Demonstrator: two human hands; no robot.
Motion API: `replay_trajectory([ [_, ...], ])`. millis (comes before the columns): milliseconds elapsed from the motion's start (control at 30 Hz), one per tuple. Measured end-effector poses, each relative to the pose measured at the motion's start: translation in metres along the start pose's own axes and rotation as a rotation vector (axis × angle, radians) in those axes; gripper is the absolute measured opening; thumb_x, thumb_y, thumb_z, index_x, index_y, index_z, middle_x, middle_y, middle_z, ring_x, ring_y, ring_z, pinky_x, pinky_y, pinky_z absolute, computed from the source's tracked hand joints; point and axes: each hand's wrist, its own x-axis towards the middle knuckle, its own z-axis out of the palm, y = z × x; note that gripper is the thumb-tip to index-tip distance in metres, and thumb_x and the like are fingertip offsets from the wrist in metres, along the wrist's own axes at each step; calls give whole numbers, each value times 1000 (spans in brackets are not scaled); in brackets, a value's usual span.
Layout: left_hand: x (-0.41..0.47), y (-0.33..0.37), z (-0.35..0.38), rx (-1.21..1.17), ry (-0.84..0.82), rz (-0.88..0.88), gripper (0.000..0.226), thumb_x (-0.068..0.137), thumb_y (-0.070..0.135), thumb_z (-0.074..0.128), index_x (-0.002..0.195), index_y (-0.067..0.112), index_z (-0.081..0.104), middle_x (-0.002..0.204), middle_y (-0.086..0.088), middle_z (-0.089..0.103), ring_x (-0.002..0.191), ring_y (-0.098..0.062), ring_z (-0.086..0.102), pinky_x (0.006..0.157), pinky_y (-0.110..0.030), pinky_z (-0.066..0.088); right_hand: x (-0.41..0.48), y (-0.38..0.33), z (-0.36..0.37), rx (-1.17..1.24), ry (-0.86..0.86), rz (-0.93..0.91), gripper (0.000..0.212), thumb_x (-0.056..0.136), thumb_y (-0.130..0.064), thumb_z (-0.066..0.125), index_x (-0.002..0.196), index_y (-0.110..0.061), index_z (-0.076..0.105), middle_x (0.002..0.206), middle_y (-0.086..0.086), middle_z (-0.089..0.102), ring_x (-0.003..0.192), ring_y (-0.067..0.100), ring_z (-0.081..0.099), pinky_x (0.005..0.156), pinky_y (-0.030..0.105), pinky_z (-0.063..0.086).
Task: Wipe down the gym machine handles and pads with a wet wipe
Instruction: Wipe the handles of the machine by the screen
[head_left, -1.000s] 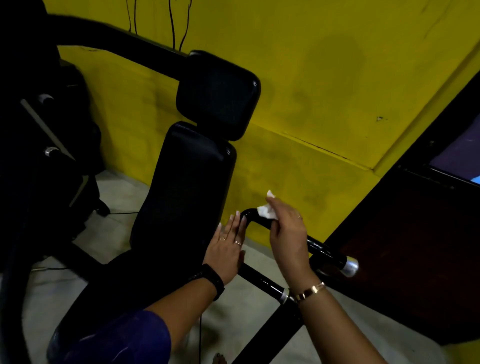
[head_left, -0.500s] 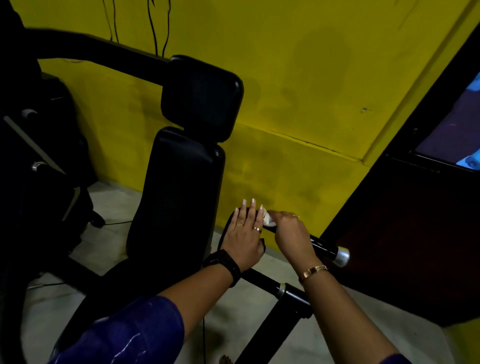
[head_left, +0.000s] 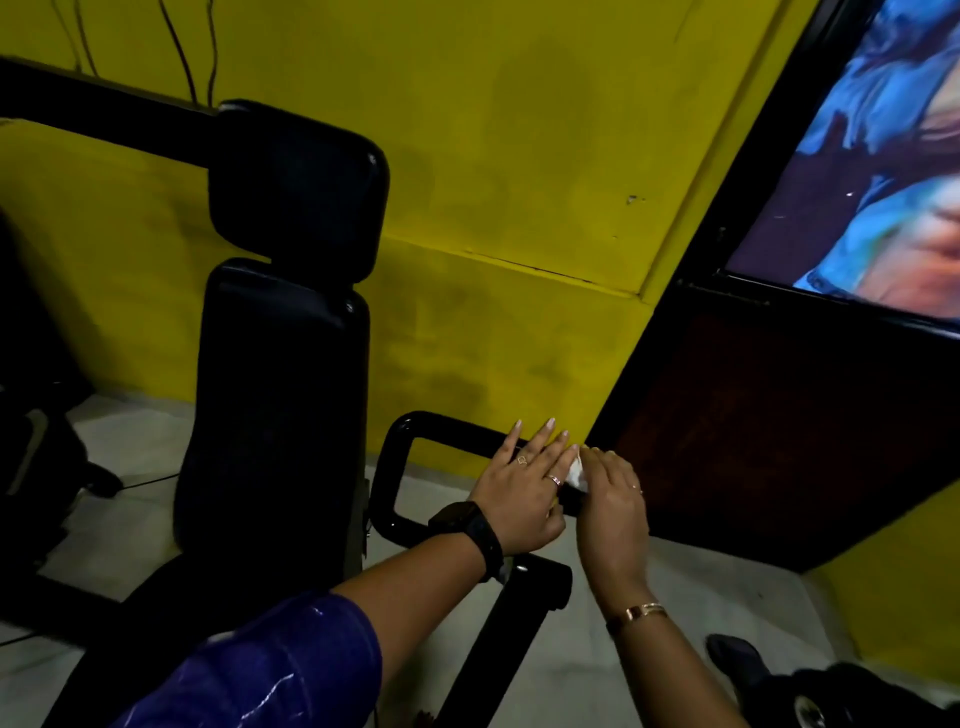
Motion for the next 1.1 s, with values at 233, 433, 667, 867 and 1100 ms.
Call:
replay_trajectory([
  [233, 9, 7, -9, -125, -28, 24, 63, 99, 37, 39, 156, 22, 16, 164, 1, 9, 151, -18, -9, 111, -42, -27, 0, 11, -29, 186, -195, 606, 32, 91, 4, 46, 118, -1, 63, 115, 25, 64, 107, 39, 59, 90, 43, 50],
  [433, 7, 7, -21, -359, -33, -34, 56, 103, 39, 36, 155, 23, 22, 163, 3, 16, 150, -14, -10, 114, -38, -22, 11, 8, -73, 815, -366, 919, 18, 97, -8, 45, 92, 0, 60, 77, 11, 63, 69, 25, 63, 63, 33, 54],
  [667, 0, 13, -39, -874, 123, -165, 46, 103, 38, 44, 145, 20, 44, 154, 2, 39, 151, -12, 3, 119, -39, -16, 3, -7, -98, 1242, -565, 947, 23, 94, -2, 43, 105, -4, 63, 100, 15, 68, 87, 28, 66, 64, 33, 57],
  [867, -21, 13, -56, -1046, 80, -282, 13, 95, 38, 60, 100, 28, 67, 117, 0, 69, 125, -16, 53, 122, -39, -5, -4, -36, -100, 1101, -809, 701, 27, 88, 16, 42, 97, -1, 61, 84, 15, 67, 70, 25, 66, 55, 27, 54],
  [1100, -59, 2, -65, -1311, 227, -636, 13, 95, 37, 61, 90, 25, 62, 97, -6, 74, 94, -18, 68, 83, -33, 53, -20, -54, -82, 1219, -774, 709, 27, 82, 18, 55, 107, 8, 58, 82, 22, 67, 64, 27, 66, 56, 31, 56],
])
